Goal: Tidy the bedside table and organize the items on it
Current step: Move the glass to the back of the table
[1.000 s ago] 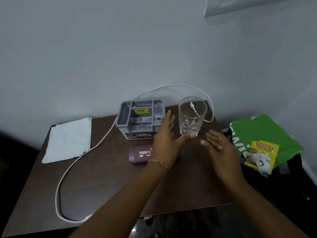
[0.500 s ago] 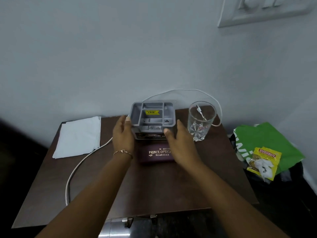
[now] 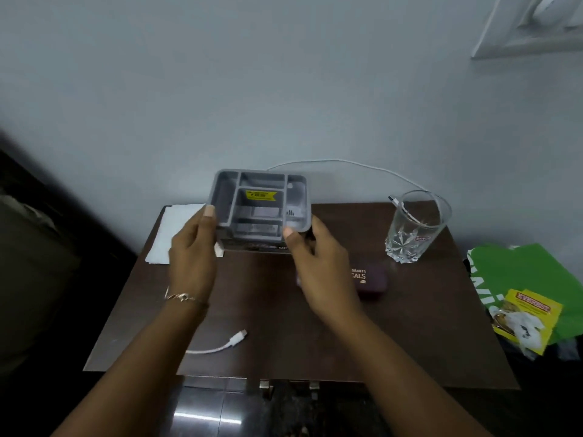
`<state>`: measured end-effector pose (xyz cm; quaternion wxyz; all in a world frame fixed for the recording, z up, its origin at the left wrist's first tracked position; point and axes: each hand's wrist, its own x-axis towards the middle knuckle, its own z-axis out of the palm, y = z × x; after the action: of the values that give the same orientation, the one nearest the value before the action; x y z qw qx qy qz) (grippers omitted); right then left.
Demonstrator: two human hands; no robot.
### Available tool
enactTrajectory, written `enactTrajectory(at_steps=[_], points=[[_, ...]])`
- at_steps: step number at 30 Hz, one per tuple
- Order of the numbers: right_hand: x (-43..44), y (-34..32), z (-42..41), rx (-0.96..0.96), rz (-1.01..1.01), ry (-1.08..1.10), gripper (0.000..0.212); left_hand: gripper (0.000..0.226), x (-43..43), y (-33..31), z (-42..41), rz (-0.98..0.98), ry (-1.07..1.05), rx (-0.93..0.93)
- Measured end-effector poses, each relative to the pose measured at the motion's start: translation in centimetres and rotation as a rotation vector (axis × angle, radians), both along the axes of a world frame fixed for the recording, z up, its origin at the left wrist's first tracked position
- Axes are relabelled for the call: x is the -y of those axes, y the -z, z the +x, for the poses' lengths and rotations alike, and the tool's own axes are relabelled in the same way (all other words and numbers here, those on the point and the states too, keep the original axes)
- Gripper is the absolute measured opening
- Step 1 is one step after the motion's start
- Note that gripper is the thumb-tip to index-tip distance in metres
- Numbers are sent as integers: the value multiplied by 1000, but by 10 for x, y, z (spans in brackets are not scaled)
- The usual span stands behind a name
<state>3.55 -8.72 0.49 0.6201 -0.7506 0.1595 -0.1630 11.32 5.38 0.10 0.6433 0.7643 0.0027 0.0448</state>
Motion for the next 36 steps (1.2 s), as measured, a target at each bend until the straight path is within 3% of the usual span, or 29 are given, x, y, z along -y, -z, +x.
enactTrajectory(at_steps=[7, 20, 23, 25, 29, 32, 36], points=[[-53, 20, -28, -102, -10, -132, 30, 28, -65, 15, -38, -70, -18, -84], [-71, 43, -35, -226, -79, -139, 44, 34, -78, 42, -52, -111, -7, -159], [-67, 31, -40, -279, -146, -117, 59, 34, -85, 40, -52, -99, 27, -160], [-63, 18, -36, -204, -189, -45, 58, 30, -94, 39, -46, -74, -14, -151], [-50, -11, 14, -41, -234, 48, 36, 21, -124, 42, -13, 6, -152, -153], [-43, -27, 81, -243, -73, -29, 26, 20, -139, 46, 30, 80, -187, -223], [-41, -17, 157, -472, 202, -180, 33, 35, -146, 55, 90, 250, -146, -356]])
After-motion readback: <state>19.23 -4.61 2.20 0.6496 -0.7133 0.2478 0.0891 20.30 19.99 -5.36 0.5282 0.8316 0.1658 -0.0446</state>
